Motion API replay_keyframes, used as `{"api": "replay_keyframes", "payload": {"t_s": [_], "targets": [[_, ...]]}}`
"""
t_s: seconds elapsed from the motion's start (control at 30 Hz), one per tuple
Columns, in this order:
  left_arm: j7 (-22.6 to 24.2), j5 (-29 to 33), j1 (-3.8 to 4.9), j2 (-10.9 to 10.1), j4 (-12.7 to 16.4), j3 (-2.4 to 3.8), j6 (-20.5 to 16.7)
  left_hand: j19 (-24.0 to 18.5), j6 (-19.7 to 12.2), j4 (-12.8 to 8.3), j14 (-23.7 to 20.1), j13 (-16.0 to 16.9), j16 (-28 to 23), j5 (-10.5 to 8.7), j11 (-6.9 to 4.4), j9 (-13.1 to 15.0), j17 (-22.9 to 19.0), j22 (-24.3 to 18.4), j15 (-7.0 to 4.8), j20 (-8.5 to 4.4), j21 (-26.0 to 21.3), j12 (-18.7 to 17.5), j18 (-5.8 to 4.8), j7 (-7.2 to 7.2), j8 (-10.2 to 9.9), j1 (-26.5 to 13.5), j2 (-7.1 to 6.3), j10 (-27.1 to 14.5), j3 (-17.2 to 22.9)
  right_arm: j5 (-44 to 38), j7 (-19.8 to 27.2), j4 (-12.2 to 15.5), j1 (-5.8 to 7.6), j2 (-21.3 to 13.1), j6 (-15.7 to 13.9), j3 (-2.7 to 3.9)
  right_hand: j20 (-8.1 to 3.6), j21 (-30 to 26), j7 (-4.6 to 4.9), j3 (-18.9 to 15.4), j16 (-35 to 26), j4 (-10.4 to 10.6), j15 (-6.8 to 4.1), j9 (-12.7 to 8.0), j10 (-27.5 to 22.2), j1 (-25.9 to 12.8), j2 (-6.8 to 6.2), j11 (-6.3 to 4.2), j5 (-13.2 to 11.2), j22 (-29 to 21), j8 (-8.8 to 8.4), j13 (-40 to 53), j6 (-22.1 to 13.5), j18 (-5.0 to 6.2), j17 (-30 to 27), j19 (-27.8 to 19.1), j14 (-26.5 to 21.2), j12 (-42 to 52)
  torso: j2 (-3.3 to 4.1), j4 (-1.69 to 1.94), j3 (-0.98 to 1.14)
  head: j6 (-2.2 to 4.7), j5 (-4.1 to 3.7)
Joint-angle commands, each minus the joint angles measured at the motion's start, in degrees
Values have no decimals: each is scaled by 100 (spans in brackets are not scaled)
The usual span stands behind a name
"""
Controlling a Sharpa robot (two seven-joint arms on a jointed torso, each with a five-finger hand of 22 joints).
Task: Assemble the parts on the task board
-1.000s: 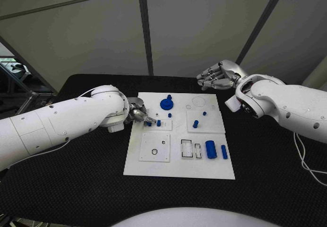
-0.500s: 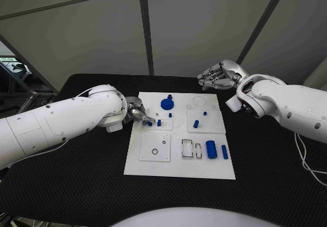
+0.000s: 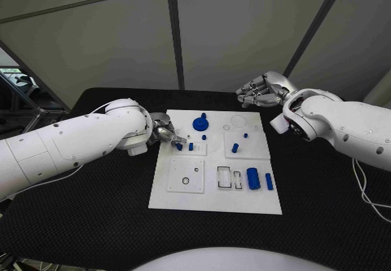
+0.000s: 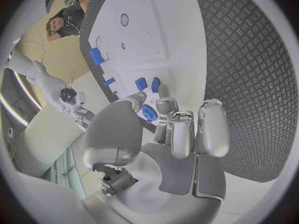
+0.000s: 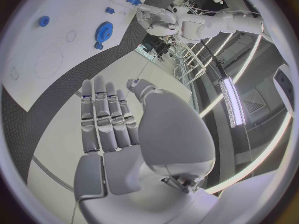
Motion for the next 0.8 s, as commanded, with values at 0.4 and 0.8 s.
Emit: {"api": "replay_keyframes", "payload": {"t_s": [0.4,0.8], "targets": [[-12,3,13,-7,-67,140,-74,160,22,9,581,-39,2,-20,5,6,1463,356,-40,-49,-18,-26,-429,-8,16,-19,18,-11,-73,-7,46,10,10,2,4,3,47,-34,5,20,-11,6,2,7,-34,-46,-7,-12,19,-6,16,-9,-23,97,-6,7,-43,37,1,-6,4,1,9],[-16,10,15,9,-115,147,-36,161,20,8,581,-34,1,-19,5,6,1463,358,-41,-49,-17,-23,-429,-8,15,-6,24,-10,-83,-7,42,9,10,0,10,3,47,-34,5,20,-11,6,2,7,-34,-46,-7,-12,19,-6,16,-9,-23,97,-6,7,-43,37,0,-2,3,-5,6]]}}
